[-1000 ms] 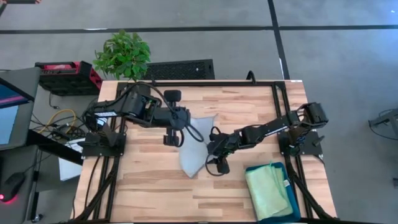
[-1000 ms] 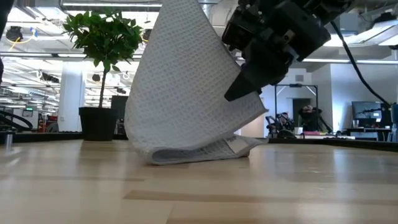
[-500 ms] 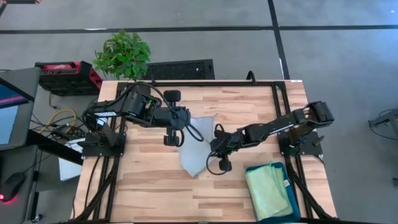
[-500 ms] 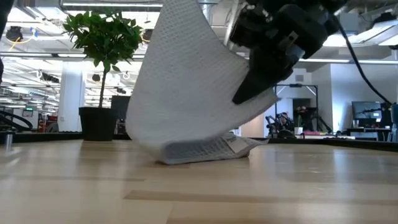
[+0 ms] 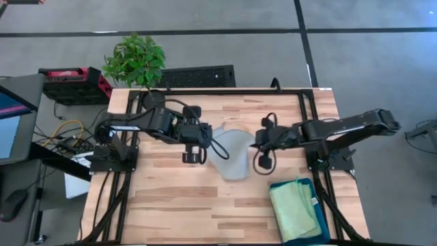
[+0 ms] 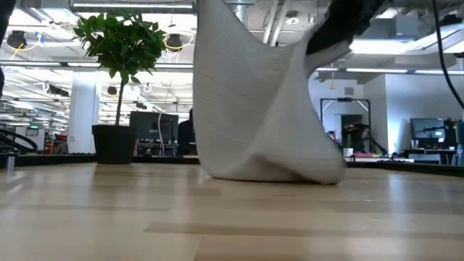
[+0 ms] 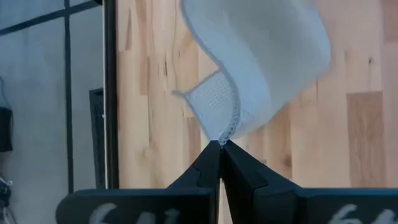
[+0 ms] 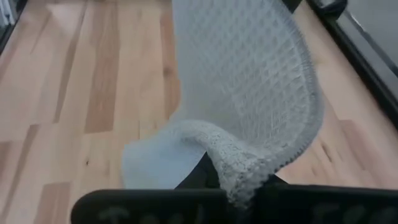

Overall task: Fold microfiber towels
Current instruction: Fold the gray microfiber towel

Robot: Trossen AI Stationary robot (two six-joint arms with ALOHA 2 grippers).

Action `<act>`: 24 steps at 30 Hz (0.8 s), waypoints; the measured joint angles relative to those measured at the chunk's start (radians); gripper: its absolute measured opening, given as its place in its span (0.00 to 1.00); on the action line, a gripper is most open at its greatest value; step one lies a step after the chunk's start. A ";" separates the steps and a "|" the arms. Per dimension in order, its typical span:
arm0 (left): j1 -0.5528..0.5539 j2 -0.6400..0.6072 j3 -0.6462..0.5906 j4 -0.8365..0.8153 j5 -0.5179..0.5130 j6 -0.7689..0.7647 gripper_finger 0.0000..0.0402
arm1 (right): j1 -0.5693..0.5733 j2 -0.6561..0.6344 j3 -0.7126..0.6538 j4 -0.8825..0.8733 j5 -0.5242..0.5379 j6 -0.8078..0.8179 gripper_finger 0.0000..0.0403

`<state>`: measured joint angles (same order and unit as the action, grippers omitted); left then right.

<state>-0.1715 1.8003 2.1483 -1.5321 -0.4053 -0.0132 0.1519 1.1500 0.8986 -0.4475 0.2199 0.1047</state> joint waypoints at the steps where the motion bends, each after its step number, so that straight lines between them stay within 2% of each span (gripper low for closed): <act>1: 0.001 -0.008 -0.030 0.016 0.000 0.005 0.00 | -0.004 -0.018 0.000 -0.014 0.000 0.000 0.01; 4: 0.004 -0.059 -0.133 0.093 0.000 0.006 0.00 | -0.016 -0.057 0.000 -0.038 0.002 -0.001 0.01; 11: 0.028 -0.281 -0.441 0.353 -0.001 0.008 0.00 | -0.066 -0.108 0.000 -0.104 0.002 -0.009 0.01; 17: 0.090 -0.401 -0.603 0.459 -0.152 -0.055 0.00 | -0.187 -0.104 0.051 -0.140 0.006 -0.077 0.01; 20: 0.134 -0.420 -0.661 0.493 -0.211 -0.087 0.00 | -0.263 -0.093 0.099 -0.213 0.005 -0.085 0.01; 24: 0.193 -0.420 -0.702 0.568 -0.261 -0.034 0.00 | -0.358 -0.057 0.189 -0.328 0.003 -0.086 0.01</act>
<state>0.0215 1.3801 1.4466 -0.9640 -0.6663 -0.0473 -0.2057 1.0932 1.0875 -0.7755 0.2228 0.0183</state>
